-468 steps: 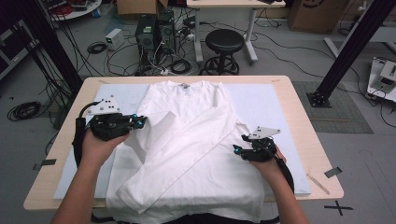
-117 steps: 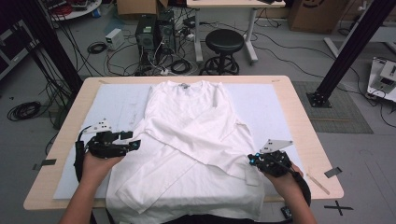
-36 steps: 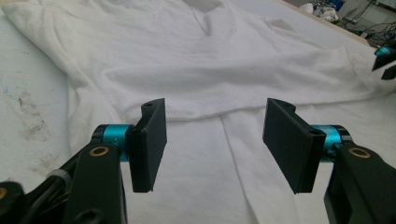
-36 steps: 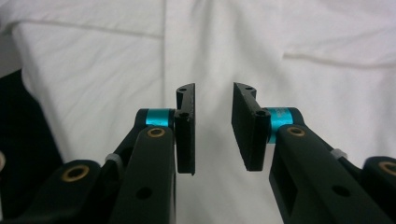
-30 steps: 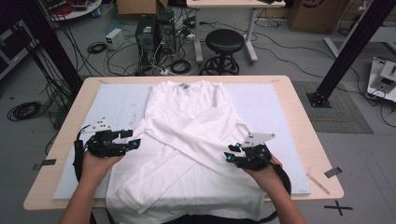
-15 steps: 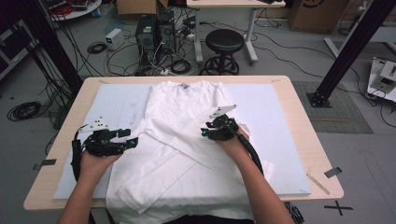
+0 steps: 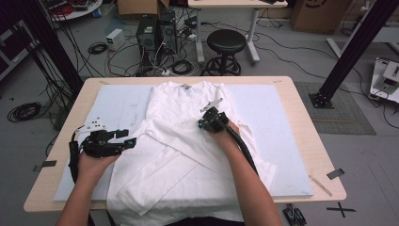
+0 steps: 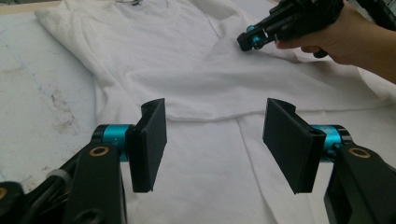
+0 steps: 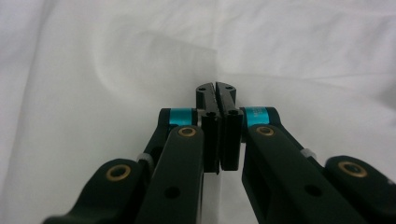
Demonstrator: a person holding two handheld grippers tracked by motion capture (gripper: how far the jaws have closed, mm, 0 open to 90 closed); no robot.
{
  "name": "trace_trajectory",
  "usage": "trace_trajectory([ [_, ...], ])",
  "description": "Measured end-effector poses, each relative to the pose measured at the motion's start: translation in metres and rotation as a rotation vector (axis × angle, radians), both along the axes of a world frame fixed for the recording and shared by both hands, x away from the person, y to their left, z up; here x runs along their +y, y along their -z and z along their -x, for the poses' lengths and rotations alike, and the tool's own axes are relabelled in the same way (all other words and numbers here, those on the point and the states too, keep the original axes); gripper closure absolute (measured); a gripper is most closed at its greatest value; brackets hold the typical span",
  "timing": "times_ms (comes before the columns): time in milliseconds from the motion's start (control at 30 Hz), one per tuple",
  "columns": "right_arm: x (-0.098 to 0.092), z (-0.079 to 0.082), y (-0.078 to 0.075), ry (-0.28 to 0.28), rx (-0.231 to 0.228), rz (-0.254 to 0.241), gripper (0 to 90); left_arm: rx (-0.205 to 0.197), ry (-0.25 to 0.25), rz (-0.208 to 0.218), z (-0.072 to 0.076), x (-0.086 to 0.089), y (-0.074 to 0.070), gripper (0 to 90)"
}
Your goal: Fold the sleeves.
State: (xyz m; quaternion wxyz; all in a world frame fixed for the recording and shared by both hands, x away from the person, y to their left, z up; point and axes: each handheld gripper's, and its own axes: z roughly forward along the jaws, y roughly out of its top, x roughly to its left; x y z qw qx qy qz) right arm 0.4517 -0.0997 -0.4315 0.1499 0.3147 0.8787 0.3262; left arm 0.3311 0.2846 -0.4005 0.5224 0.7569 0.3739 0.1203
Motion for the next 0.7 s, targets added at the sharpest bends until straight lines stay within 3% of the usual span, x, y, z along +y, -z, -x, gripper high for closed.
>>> trace_trajectory([
  [33,-0.003,-0.005,-0.003,0.034,-0.014,-0.015,90.0,-0.001,0.0,-0.001,0.0,0.0,0.0,39.8],
  [167,-0.005,-0.011,-0.002,0.078,-0.022,-0.018,90.0,0.004,-0.001,-0.008,-0.001,0.001,0.001,39.8],
  [300,-0.003,-0.013,0.003,0.081,-0.004,-0.006,88.9,0.009,-0.008,-0.009,-0.002,0.002,0.003,39.9],
  [333,-0.003,-0.012,0.004,0.074,-0.006,-0.004,84.5,0.01,-0.011,-0.01,-0.002,0.003,0.004,39.9],
  [400,-0.011,-0.005,-0.008,0.069,-0.017,-0.068,75.9,0.011,-0.013,-0.013,-0.003,0.003,0.004,39.9],
  [500,-0.019,0.002,-0.016,0.058,-0.026,-0.074,74.6,0.011,-0.013,-0.017,-0.003,0.004,0.005,39.8],
  [600,-0.034,0.015,-0.024,0.038,-0.029,-0.05,73.4,0.011,-0.013,-0.016,-0.003,0.004,0.004,39.8],
  [700,-0.049,0.03,-0.026,0.024,-0.039,0.006,72.9,0.008,-0.01,-0.014,-0.002,0.003,0.004,39.8],
])
